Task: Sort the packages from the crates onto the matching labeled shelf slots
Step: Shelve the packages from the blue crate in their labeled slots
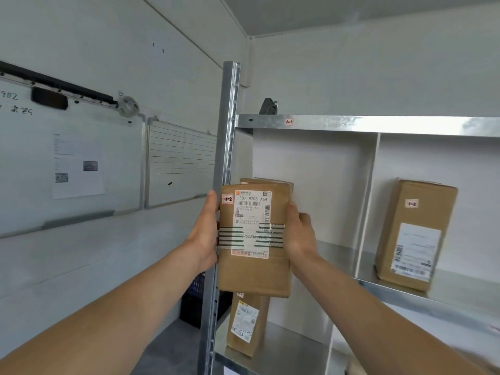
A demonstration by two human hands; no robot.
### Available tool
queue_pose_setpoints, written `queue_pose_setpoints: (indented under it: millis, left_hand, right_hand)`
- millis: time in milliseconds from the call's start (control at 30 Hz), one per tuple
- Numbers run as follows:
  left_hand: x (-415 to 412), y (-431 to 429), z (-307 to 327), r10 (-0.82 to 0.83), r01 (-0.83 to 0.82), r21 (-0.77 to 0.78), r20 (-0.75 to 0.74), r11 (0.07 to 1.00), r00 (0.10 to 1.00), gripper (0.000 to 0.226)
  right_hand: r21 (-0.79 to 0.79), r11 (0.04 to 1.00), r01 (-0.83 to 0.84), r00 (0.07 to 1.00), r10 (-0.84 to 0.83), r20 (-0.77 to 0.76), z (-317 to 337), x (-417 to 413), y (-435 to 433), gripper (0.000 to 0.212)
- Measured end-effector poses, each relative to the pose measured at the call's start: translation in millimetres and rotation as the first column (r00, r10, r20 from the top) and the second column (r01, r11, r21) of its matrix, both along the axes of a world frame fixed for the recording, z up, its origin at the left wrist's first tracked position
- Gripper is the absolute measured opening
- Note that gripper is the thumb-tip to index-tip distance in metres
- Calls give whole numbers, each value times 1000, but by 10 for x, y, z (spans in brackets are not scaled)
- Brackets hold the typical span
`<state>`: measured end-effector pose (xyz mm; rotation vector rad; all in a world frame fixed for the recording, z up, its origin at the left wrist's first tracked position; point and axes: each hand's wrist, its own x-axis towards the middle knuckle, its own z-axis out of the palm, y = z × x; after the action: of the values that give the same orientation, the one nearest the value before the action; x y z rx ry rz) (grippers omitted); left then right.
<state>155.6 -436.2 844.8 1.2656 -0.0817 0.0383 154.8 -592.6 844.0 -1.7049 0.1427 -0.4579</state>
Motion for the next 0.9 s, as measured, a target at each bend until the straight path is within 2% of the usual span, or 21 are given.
queue_pose_setpoints:
  millis: [67,100,300,333,467,533,633,767,900]
  left_hand:
    - [2,-135,20,-52,52,-4,5,999,999,56]
    - [24,-202,33,-83,83,-3,8,997,996,55]
    - [66,-572,103,-225,224,21,5,974,974,61]
    - [77,-627,104,-246,246,19,5,969,969,61]
    - [117,-840,109,-290,289,21,22,957,957,58]
    - [118,-941,106,-330,329,23,41,944,943,56]
    - [143,-1101,88,-367,366,30,62,930,928,57]
    - [114,-1313,85,-407,405,35,58,913,912,59]
    - [47,-1506,87,-462,459,50,61,887,885,64]
  right_hand:
    - [-10,999,41,999,-41,15,22,-85,-141,59]
    - [-14,997,70,997,-70,21,35,-125,-211,57]
    - [3,981,192,981,-192,18,99,-264,-553,79]
    - [-1,977,212,977,-212,19,105,-297,-603,76]
    - [-23,956,294,956,-293,26,129,-414,-819,44]
    - [-22,944,328,944,-328,36,122,-460,-902,50]
    - [13,927,375,926,-375,38,95,-531,-1006,77]
    - [16,895,446,894,-446,44,74,-637,-1212,53]
    - [18,858,513,857,-513,57,36,-747,-1415,52]
